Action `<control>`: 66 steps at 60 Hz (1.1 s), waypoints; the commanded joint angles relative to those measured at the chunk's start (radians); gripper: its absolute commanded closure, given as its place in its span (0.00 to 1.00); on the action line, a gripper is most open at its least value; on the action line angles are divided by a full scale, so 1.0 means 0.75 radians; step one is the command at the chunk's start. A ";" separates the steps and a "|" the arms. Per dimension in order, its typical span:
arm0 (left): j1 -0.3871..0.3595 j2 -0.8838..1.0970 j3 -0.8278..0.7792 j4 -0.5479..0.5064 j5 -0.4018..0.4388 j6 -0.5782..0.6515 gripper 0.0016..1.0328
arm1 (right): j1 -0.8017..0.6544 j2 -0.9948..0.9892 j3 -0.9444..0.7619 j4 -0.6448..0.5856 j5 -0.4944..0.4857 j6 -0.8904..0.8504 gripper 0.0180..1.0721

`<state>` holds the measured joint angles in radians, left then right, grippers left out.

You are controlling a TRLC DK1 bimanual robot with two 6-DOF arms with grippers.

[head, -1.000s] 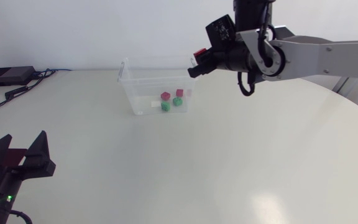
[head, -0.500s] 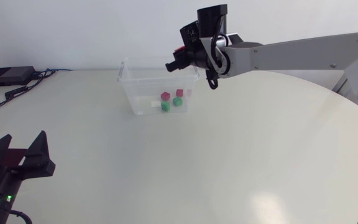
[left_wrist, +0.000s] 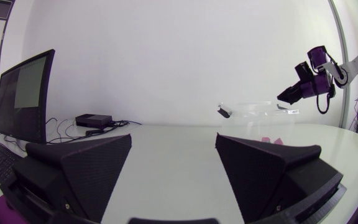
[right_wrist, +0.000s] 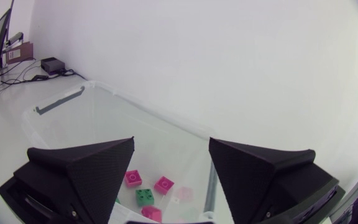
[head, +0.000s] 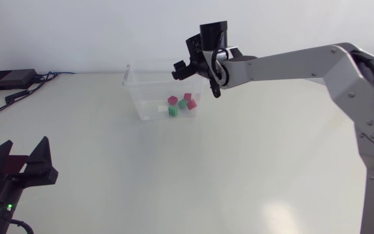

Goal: Place the duplo bricks in the container

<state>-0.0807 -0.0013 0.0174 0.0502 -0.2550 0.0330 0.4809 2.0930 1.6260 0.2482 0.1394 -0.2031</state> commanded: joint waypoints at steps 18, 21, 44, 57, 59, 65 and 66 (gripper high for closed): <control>-0.011 -0.019 -0.027 -0.003 0.021 -0.015 0.08 | -0.152 -0.678 -0.538 0.133 0.017 0.058 0.04; -0.013 -0.019 -0.027 -0.003 0.025 -0.013 0.08 | -0.173 -0.768 -0.607 0.131 0.017 0.040 0.04; -0.015 -0.019 -0.027 -0.006 0.037 -0.013 0.09 | -0.449 -1.359 -1.129 0.127 0.017 -0.030 0.04; -0.021 -0.019 -0.027 -0.006 0.037 -0.011 0.09 | -0.612 -1.590 -1.383 0.133 -0.002 -0.022 0.04; -0.023 -0.019 -0.027 -0.006 0.037 -0.011 0.09 | -0.625 -1.615 -1.409 0.133 -0.004 -0.022 0.04; -0.025 -0.019 -0.027 -0.006 0.037 -0.009 0.09 | -0.668 -1.727 -1.501 0.135 -0.004 -0.022 0.04; -0.025 -0.019 -0.027 -0.008 0.037 -0.007 0.08 | -0.672 -1.739 -1.509 0.135 -0.004 -0.022 0.04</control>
<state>-0.0940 -0.0013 0.0174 0.0498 -0.2363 0.0330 -0.0029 0.8402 0.5415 0.3401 0.1356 -0.2127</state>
